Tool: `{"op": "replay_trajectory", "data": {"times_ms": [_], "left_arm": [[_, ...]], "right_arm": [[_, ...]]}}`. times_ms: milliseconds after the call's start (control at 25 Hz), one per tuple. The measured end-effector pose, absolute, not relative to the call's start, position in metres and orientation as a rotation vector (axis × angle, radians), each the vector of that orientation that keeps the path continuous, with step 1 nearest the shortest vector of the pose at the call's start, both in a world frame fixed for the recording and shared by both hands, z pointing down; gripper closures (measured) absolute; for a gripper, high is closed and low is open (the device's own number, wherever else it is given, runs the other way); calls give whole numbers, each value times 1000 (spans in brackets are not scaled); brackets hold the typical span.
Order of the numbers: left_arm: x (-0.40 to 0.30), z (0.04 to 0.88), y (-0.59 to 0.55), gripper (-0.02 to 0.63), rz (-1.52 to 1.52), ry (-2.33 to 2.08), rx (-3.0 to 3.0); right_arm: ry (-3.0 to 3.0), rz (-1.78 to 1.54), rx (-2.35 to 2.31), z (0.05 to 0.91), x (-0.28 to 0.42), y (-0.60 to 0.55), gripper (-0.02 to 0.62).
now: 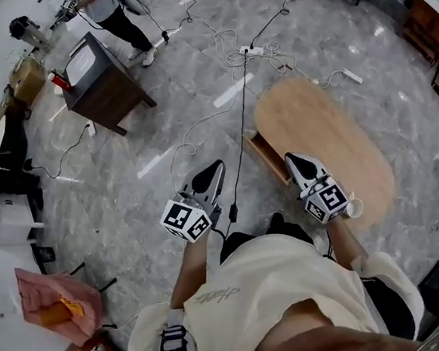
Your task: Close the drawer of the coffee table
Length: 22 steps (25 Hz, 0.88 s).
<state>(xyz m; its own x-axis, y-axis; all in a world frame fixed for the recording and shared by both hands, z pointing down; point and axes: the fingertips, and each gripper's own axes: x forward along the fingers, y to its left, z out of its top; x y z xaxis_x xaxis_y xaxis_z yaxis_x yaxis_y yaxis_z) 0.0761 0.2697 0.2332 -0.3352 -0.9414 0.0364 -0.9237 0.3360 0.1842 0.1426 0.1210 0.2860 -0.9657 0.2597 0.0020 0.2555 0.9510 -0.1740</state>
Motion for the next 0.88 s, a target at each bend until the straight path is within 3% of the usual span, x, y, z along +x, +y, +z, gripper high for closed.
{"op": "replay_trajectory", "data": {"times_ms": [440, 880], "left_arm": [[-8, 273, 289, 603, -143, -2395, 1636], [-148, 286, 307, 603, -132, -2152, 1933]], "right_arm": [[-2959, 264, -466, 313, 56, 139, 601], [-2996, 286, -117, 296, -72, 183, 601]]}}
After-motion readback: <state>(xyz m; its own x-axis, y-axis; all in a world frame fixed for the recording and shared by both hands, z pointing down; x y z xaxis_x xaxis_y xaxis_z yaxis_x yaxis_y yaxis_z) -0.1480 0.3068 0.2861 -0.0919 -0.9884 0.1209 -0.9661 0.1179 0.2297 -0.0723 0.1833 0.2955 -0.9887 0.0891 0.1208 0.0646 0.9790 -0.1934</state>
